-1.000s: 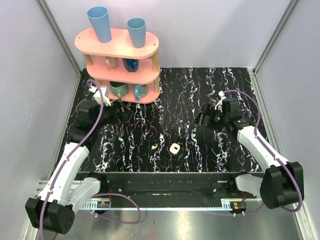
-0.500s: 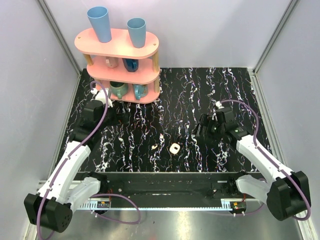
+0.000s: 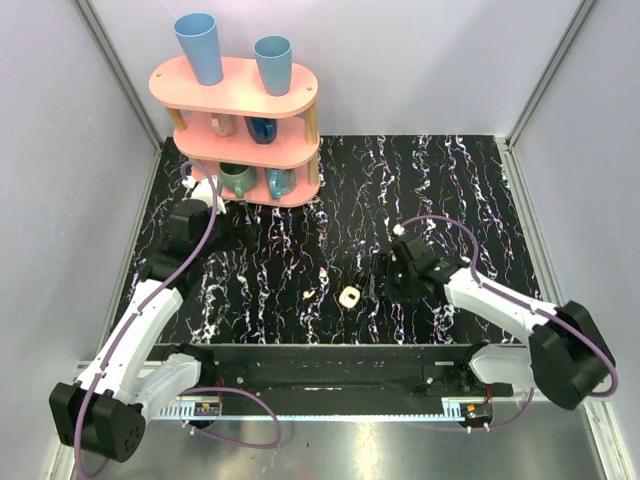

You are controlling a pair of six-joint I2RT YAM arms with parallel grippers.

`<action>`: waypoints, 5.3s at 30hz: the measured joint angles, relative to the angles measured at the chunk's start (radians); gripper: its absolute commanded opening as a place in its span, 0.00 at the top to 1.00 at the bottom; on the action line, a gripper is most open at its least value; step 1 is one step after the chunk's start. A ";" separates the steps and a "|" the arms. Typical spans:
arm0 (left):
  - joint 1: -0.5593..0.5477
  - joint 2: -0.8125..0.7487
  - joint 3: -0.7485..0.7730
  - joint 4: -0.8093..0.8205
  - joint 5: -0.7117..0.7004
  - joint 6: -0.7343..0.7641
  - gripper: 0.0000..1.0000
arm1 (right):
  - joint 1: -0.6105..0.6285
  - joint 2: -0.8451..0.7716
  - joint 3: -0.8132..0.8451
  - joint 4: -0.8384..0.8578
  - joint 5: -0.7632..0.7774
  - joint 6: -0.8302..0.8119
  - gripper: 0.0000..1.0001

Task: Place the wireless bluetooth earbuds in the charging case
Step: Pick up the charging case from the center of the board, then pass from the right arm to the left

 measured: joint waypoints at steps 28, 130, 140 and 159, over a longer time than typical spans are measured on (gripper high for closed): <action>0.000 0.000 0.000 -0.001 -0.010 -0.013 0.01 | 0.200 0.301 0.191 -0.011 0.233 0.189 0.16; -0.421 -0.060 -0.315 0.690 -0.097 -0.175 0.01 | 0.057 0.336 0.605 0.250 0.229 0.300 0.66; -0.556 0.161 -0.372 1.120 -0.261 -0.084 0.01 | 0.057 0.199 0.480 0.409 0.149 0.475 0.64; -0.680 0.417 -0.423 1.644 -0.436 0.187 0.01 | 0.057 0.157 0.418 0.460 0.070 0.539 0.64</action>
